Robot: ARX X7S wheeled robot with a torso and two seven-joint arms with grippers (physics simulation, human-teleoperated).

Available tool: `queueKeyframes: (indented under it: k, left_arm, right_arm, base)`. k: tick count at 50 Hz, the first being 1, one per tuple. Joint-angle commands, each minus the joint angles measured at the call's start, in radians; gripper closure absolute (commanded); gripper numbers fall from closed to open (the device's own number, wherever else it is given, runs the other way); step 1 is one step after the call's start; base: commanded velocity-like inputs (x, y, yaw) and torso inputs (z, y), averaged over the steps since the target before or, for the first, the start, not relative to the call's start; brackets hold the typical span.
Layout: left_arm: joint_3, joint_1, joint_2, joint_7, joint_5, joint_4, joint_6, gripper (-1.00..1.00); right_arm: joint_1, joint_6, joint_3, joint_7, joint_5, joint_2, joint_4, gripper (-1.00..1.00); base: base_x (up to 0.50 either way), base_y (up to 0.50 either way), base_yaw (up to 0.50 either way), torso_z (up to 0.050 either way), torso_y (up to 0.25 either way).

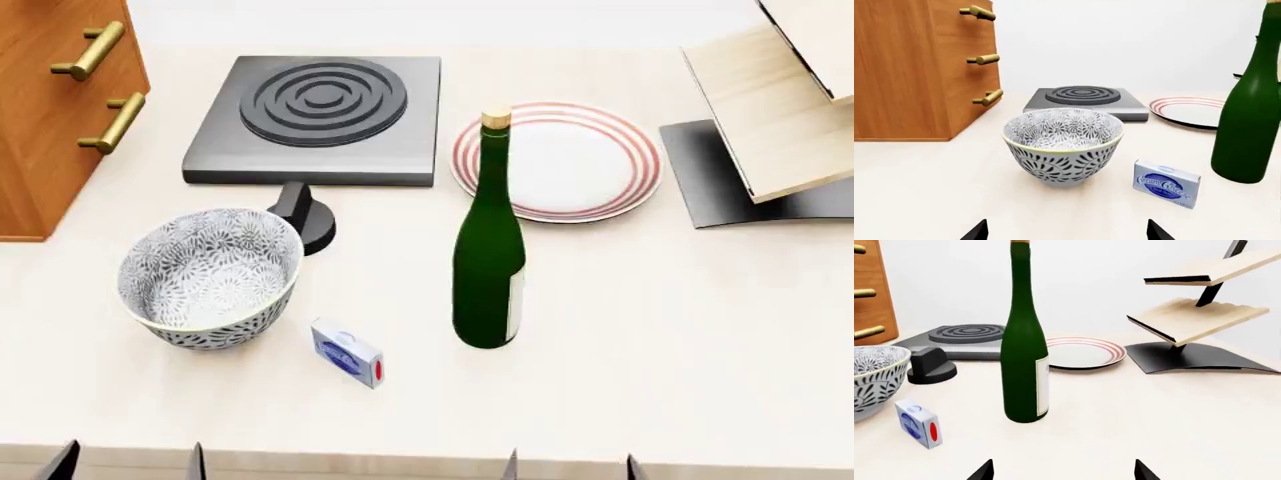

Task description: Put the bowl on the top of the cabinet.

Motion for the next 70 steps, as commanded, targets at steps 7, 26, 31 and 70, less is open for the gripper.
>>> queueKeyframes:
  k: [7, 26, 31, 70]
  left_arm:
    - [0.036, 0.010, -0.036, -0.054, -0.001, 0.235, -0.144, -1.00]
    - [0.049, -0.033, -0.062, -0.098, -0.013, 0.462, -0.322, -1.00]
    - [0.053, -0.036, -0.067, -0.105, -0.017, 0.456, -0.318, -1.00]
    - [0.067, -0.027, -0.102, -0.147, -0.060, 0.481, -0.314, -1.00]
  right_arm:
    - [-0.009, 0.138, -0.024, 0.043, 0.016, 0.043, -0.241, -1.00]
    - [0.030, 0.336, -0.043, 0.074, 0.016, 0.085, -0.508, -1.00]
    - [0.032, 0.328, -0.047, 0.077, 0.021, 0.089, -0.493, -1.00]
    - [0.036, 0.325, -0.056, 0.115, 0.061, 0.111, -0.480, -1.00]
  base:
    - [0.00, 0.00, 0.00, 0.000, 0.000]
    - [0.00, 0.00, 0.00, 0.000, 0.000]
    - [0.00, 0.00, 0.00, 0.000, 0.000]
    - [0.00, 0.16, 0.00, 0.000, 0.000]
